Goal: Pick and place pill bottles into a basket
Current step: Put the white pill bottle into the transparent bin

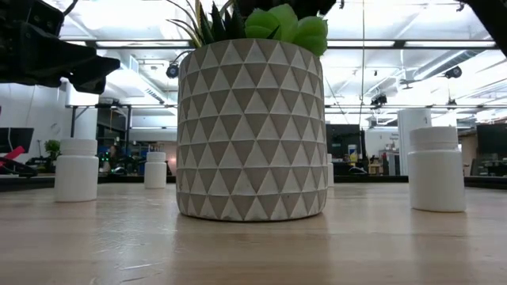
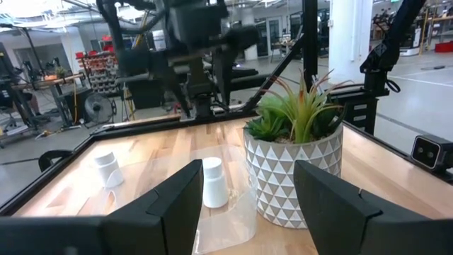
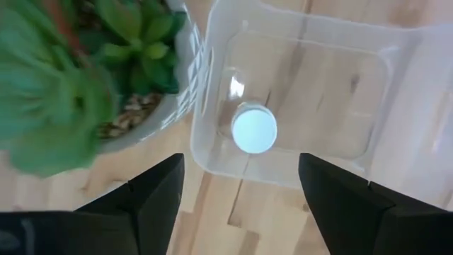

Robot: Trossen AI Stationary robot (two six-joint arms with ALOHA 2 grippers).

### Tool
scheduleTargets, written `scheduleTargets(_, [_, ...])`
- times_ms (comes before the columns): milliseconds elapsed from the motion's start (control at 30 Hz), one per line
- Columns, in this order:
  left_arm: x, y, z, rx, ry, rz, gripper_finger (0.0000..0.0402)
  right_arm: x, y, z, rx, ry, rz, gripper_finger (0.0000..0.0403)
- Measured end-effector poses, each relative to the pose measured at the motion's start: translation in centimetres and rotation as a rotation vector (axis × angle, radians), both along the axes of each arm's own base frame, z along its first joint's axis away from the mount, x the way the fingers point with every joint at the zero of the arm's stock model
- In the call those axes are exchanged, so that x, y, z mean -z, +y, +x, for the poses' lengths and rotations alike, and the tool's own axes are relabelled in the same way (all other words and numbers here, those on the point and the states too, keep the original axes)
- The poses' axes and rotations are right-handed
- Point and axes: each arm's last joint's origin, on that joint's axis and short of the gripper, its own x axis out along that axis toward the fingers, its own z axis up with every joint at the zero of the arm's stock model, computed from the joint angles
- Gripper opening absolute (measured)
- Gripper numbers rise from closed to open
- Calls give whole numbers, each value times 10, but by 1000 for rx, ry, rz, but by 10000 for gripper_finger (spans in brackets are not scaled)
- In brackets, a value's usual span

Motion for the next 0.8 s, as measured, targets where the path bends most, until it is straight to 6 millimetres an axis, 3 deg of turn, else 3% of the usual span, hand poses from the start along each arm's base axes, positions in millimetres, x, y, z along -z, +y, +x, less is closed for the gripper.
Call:
scheduleTargets(367, [0, 0, 0, 0, 3, 1, 203, -36, 23, -47, 52, -43, 28, 269])
scheduleTargets(800, [1, 0, 0, 0, 6, 1, 203, -13, 74, -96, 103, 25, 65, 265])
